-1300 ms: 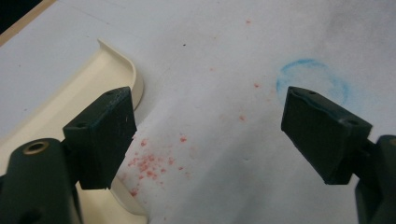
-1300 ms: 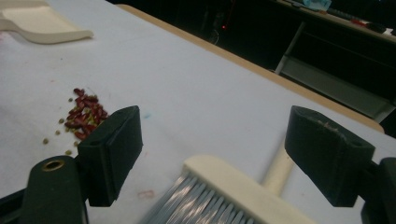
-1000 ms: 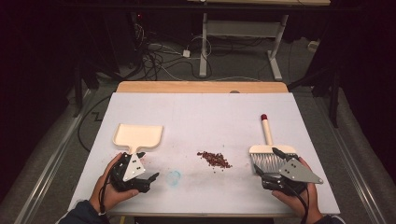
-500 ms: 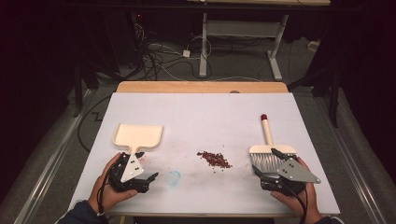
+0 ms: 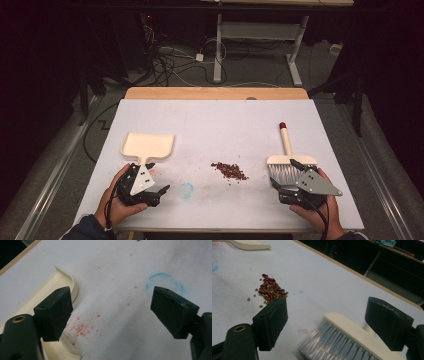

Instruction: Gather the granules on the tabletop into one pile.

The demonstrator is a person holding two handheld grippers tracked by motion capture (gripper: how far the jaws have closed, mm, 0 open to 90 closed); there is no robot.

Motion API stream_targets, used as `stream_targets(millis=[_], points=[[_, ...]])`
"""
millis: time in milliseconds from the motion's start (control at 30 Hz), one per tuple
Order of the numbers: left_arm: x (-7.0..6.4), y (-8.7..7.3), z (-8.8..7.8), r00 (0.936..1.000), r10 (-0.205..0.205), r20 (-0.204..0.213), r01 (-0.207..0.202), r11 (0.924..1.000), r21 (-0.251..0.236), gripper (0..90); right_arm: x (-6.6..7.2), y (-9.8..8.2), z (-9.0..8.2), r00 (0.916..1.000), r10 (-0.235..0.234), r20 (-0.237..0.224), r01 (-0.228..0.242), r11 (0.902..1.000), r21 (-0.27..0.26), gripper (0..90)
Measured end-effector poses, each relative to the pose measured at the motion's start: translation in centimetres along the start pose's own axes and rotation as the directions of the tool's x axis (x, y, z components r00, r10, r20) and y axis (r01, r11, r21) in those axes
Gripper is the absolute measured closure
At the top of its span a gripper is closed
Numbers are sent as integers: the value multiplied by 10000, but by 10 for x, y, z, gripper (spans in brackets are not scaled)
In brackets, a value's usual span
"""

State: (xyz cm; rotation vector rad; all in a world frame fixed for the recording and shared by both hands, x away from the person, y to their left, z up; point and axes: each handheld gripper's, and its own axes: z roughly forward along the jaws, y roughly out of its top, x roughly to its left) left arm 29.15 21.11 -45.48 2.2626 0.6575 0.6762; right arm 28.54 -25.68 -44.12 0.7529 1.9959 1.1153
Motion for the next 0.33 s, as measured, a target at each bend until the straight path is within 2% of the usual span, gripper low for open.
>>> stream_targets(millis=[333], points=[[1, 2, 3, 10000, -44, 27, 44, 10000, 9, 168, -2, -1, 0, 10000, 22, 5, -22, 10000, -5, 183]])
